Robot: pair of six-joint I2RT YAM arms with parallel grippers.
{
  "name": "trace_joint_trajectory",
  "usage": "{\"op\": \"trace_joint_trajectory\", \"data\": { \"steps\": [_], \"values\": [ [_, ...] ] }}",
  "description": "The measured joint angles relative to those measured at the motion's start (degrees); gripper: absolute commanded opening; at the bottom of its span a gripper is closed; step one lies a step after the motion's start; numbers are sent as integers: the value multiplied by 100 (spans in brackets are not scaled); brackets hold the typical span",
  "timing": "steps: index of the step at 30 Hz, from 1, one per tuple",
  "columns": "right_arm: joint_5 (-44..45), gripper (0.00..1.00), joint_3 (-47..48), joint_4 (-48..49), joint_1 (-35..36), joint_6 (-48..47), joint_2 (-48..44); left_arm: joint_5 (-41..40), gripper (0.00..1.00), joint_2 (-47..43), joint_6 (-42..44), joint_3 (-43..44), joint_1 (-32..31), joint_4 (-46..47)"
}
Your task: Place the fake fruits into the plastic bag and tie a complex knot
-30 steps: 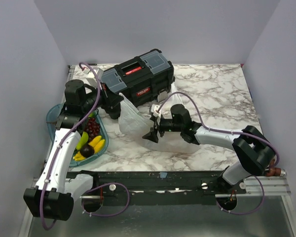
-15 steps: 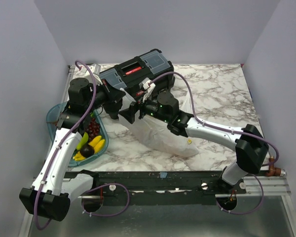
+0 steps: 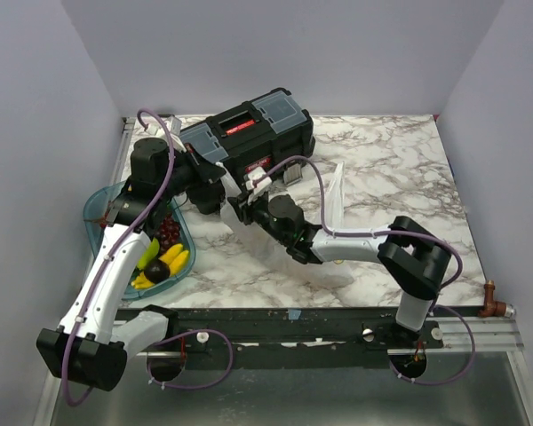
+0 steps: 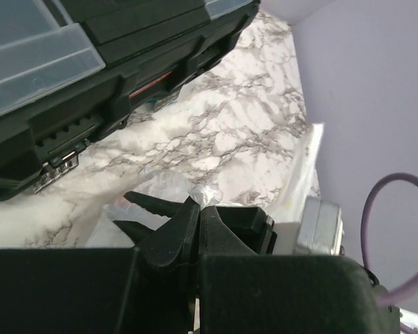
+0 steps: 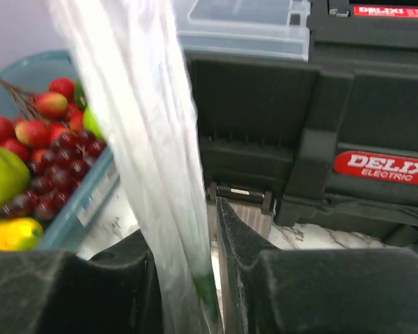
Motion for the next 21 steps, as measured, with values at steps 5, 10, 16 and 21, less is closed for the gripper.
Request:
{"op": "trace_joint_trajectory", "data": {
  "steps": [5, 10, 16, 21],
  "values": [
    [-505, 8, -935, 754, 15, -595, -175, -153, 0, 118, 72, 13, 105, -492],
    [-1287, 1, -1718, 750, 15, -1025, -890, -157, 0, 162, 350, 76, 153, -890],
    [-2074, 1, -1967, 452, -55, -1329, -1517, 146, 0, 131, 785, 282, 155, -994],
    [-2531, 1, -1853, 37, -273, -1121, -1679, 811, 66, 0, 1517, 264, 238, -643]
  ]
}}
